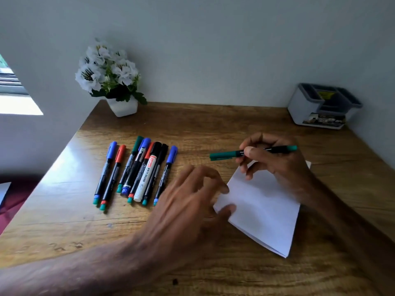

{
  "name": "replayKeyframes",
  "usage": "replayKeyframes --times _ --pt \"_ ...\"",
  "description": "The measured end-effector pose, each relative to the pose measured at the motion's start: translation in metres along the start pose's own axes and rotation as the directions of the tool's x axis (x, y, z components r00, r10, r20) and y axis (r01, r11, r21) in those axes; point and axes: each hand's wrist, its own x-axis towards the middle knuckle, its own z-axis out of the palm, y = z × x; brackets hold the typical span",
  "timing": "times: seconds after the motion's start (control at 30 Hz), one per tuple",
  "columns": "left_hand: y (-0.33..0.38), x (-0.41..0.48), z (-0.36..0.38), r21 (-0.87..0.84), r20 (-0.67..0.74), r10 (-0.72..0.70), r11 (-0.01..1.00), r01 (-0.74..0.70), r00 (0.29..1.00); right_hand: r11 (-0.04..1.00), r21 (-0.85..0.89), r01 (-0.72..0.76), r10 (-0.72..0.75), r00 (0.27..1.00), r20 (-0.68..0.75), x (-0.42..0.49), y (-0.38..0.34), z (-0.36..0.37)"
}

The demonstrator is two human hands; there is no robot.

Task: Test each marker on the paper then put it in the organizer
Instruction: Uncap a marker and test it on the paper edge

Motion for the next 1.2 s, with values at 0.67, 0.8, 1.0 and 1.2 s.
replayKeyframes --times 0.67,0.8,1.0,1.2 --pt "-0.035 0.025 -0.001 -0.148 -0.198 0.063 0.985 -0.093 0.978 0.675 -0.665 0.319 -0.244 0.947 0.208 -0.011 -0.025 0.006" --pt "-0.036 0.023 0.001 -0.117 -0.24 0.099 0.985 -0.13 0.966 0.489 -0.743 0.458 -0.326 0.885 0.332 -0.012 -0.014 0.03" --pt "-0.041 0.026 0.003 -0.085 -0.261 0.147 0.981 -0.174 0.954 0.403 -0.794 0.455 -0.371 0.874 0.314 -0.015 -0.014 0.03" --pt "-0.044 0.028 0.001 -0.086 -0.284 0.199 0.969 -0.231 0.938 0.34 -0.818 0.463 -0.397 0.86 0.322 -0.014 -0.013 0.029"
